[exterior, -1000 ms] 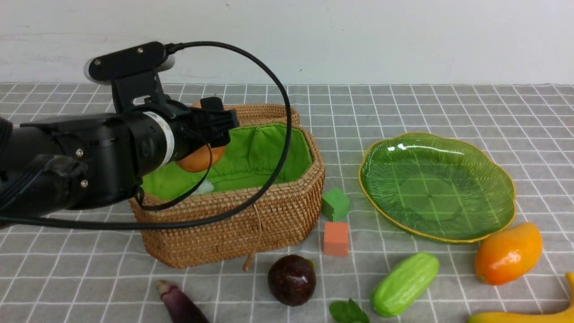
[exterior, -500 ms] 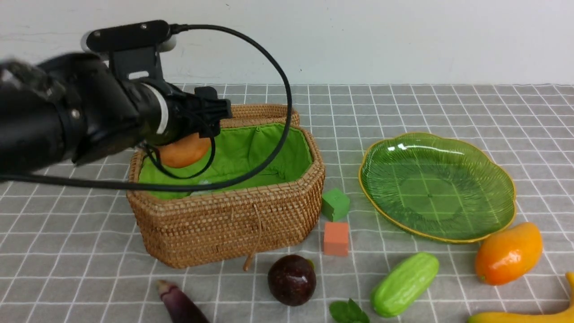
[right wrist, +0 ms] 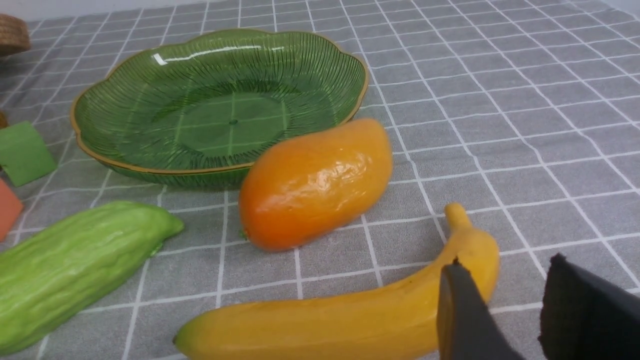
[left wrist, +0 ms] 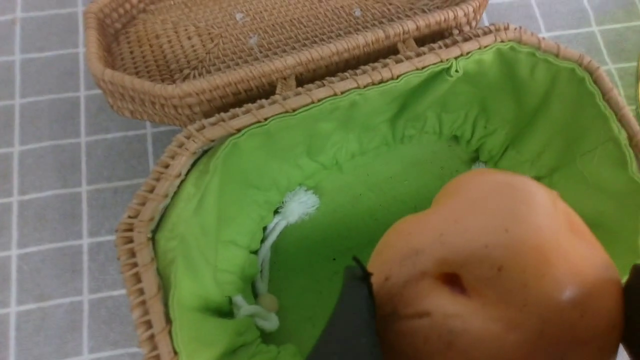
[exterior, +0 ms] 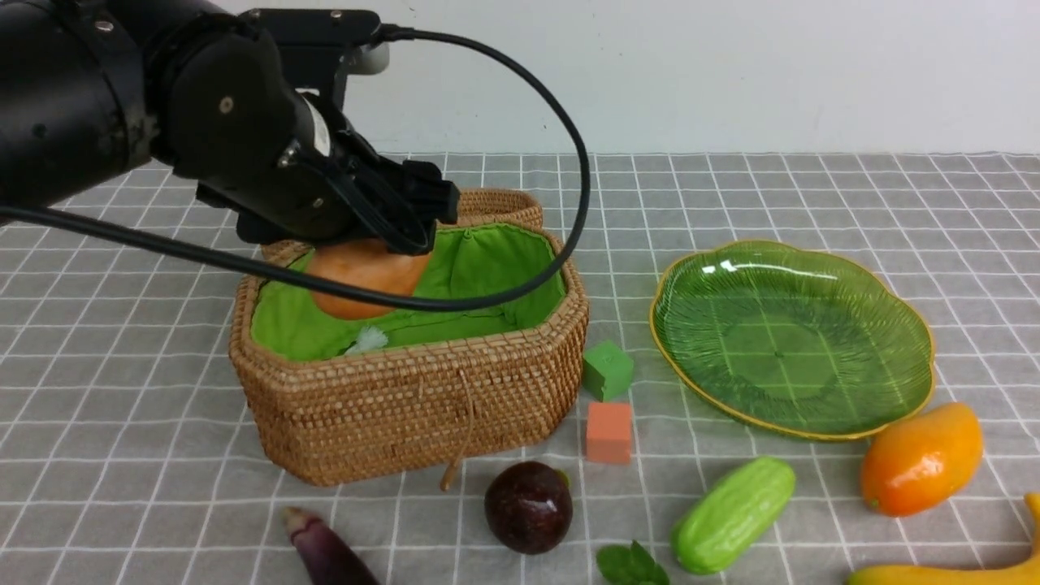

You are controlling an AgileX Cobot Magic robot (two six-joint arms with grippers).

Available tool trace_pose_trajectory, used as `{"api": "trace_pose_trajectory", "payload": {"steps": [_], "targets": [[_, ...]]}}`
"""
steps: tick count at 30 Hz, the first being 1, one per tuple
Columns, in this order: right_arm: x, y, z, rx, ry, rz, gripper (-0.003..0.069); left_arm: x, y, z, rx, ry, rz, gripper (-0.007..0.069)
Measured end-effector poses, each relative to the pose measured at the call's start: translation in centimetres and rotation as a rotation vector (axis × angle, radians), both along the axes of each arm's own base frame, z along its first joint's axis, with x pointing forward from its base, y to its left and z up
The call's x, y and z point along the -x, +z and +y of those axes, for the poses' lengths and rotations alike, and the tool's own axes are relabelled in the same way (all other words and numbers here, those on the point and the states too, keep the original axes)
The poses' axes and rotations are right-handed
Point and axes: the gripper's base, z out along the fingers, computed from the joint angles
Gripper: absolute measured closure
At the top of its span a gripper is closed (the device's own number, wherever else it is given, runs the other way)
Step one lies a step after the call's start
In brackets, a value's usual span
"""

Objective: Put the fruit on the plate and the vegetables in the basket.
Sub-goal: Grab a potato with your left arm and place it in the basket on the left

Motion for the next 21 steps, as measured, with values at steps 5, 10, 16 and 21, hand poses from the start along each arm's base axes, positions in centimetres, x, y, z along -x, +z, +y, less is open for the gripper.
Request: {"api": "trace_pose_trajectory", "payload": {"steps": [5, 10, 16, 21], "targets": [[0.0, 0.0, 0.0, 0.0, 0.0, 0.0, 0.0417, -0.35, -0.61, -0.1, -0.024, -0.005, 0.01, 0.0002], [0.0, 0.0, 0.0, 0.0, 0.0, 0.0, 0.0417, -0.56, -0.58, 0.22, -0.098, -0.027, -0.02, 0.0033], [0.0, 0.0, 0.0, 0.0, 0.0, 0.0, 0.0417, -0.68, -0.54, 0.33, -0.122, -0.032, -0.035, 0.0036], [0.0, 0.0, 0.0, 0.0, 0.0, 0.0, 0.0417, -0.95, -0.28, 0.4, -0.14, -0.036, -0.079, 0.0022]]}}
